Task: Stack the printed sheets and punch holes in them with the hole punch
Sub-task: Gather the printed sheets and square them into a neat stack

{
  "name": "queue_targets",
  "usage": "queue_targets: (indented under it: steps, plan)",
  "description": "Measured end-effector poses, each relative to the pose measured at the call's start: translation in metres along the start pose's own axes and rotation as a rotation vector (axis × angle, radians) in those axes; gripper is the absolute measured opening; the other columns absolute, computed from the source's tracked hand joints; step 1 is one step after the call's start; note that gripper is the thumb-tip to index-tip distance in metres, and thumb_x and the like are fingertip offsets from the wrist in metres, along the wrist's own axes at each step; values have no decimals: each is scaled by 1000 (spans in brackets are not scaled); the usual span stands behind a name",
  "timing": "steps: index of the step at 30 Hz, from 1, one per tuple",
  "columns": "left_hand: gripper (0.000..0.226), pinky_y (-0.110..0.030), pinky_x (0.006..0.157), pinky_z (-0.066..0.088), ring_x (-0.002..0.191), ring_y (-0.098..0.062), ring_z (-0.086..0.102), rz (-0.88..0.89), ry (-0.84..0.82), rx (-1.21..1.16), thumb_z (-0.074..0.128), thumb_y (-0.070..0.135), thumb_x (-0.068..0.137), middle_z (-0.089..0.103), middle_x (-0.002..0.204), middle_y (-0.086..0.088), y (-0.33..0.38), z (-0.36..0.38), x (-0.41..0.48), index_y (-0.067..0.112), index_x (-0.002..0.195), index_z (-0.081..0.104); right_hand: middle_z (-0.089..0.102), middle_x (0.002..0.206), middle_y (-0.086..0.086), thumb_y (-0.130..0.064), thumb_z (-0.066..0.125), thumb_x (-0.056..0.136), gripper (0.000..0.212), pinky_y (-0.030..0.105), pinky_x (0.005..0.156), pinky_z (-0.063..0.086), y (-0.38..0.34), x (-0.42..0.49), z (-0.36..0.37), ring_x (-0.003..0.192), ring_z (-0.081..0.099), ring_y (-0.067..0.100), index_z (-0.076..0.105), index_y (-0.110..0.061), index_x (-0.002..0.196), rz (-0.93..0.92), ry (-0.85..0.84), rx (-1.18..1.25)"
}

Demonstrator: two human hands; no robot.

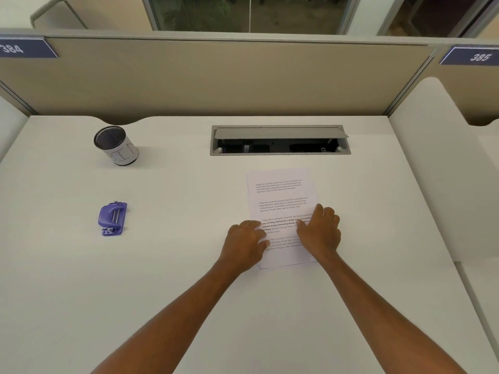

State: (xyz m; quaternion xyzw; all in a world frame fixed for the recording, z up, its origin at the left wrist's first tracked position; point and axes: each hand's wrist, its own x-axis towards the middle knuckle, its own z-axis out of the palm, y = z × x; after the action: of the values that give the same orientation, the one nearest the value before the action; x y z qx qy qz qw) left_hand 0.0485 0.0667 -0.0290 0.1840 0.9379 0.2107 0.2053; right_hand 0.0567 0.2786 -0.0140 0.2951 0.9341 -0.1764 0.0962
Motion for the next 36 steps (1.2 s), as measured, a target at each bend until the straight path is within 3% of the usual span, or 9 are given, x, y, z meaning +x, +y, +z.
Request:
queue_targets:
  steps: [6,12,16,20,25,28,30,33,36]
  plan:
    - [37,-59,135,6,159,-16,42,-12,-2,17,57,43,110,55,166,2,0,0,2,25,137,75,44,155,18,-43,68,101,75,51,102,51,0,6,0,142,42,42,36,-9,159,33,-44,187]
    - [35,-61,135,6,159,-13,41,-19,-26,19,57,41,110,56,165,4,0,-5,2,27,138,74,72,125,8,-58,72,92,54,49,101,55,7,23,-6,118,65,36,67,-13,120,111,-47,516]
    - [36,-48,129,31,160,-13,40,12,-13,8,59,40,110,51,170,5,-3,-4,1,26,140,72,79,119,8,-27,89,85,40,42,95,61,17,44,-22,108,75,32,73,-12,119,154,-109,723]
    - [36,-42,126,36,161,-14,40,25,14,-47,63,39,108,52,170,5,-9,0,-1,25,140,72,82,111,14,3,85,83,34,49,99,64,26,58,-33,107,80,37,78,-8,114,150,-239,763]
    - [24,-35,121,44,141,-26,62,12,208,-345,75,15,103,72,145,-5,-17,-3,-3,10,126,81,85,110,9,5,81,86,31,39,79,66,29,55,-40,95,82,31,77,-12,113,96,-287,834]
    - [43,-30,112,48,128,-21,67,-261,301,-652,77,14,100,70,145,0,-19,-17,4,15,143,70,87,106,3,5,80,88,31,27,63,63,28,47,-43,85,84,23,76,-14,114,44,-313,939]
    - [59,-32,105,51,123,-19,67,-403,295,-851,80,21,99,66,145,2,-21,-26,9,18,153,58,87,107,2,4,80,90,32,23,62,62,26,42,-46,85,84,19,76,-13,117,2,-342,1021]
    - [71,-51,112,57,129,-30,69,-485,253,-1120,84,24,97,67,144,-7,-25,-40,14,15,158,49,86,113,2,0,82,91,34,25,67,63,22,37,-51,91,83,19,74,-13,121,-47,-368,1104]
    - [56,-51,105,63,122,-33,77,-407,196,-1295,83,20,98,80,130,-11,-26,-53,17,13,149,59,85,118,3,-2,83,91,34,28,72,64,17,33,-56,96,83,20,74,-15,122,-92,-378,1171]
